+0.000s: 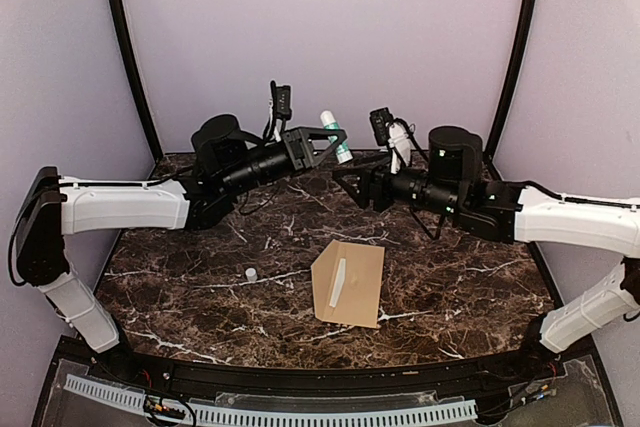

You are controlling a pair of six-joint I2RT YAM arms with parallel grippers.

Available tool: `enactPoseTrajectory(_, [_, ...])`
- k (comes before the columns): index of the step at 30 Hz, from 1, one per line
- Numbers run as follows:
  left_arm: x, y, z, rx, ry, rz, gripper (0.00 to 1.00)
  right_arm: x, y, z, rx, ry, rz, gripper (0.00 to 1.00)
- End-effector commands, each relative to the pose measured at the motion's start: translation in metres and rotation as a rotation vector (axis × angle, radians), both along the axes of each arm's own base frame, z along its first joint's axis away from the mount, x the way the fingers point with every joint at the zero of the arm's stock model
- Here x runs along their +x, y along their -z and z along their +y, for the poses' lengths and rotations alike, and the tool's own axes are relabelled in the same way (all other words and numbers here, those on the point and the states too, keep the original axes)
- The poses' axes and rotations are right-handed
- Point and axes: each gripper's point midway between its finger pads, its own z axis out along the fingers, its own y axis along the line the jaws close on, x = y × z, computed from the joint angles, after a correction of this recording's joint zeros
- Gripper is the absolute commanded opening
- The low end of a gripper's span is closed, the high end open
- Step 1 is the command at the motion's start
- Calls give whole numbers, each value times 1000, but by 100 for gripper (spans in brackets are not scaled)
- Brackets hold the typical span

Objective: Place the letter into the envelope and seal it

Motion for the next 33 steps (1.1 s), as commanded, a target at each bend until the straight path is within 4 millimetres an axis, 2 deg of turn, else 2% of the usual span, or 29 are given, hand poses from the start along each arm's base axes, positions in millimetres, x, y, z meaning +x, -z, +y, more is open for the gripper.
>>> enactPoseTrajectory(1, [3, -18, 1, -21, -20, -46, 0, 8, -25, -1, 36, 53, -47, 60])
enactPoseTrajectory(9, [5, -13, -1, -12, -24, -46, 0, 8, -28, 4, 35, 36, -42, 52])
enactPoseTrajectory(15, [6, -13, -1, -10, -26, -49, 0, 8, -24, 5, 27, 34, -34, 30])
enactPoseTrajectory(20, [5, -12, -2, -7, -20, -53, 0, 7, -25, 7, 30, 25, -31, 8])
enactPoseTrajectory(23, [3, -12, -2, -6, -12, -63, 0, 5, -28, 6, 42, 15, -33, 1])
enactPoseTrajectory(26, [-2, -12, -2, -5, 6, -73, 0, 1, -34, 4, 57, 7, -41, 0])
enactPoseTrajectory(28, [-4, -13, 0, -10, 12, -82, 0, 0, -38, 3, 63, 6, -45, 3])
enactPoseTrajectory(32, [-4, -13, 2, -8, 3, -83, 0, -9, -41, 4, 78, -38, -45, 29])
enactPoseTrajectory(33, [-4, -14, 2, -6, 1, -86, 0, -11, -41, 3, 79, -46, -44, 33])
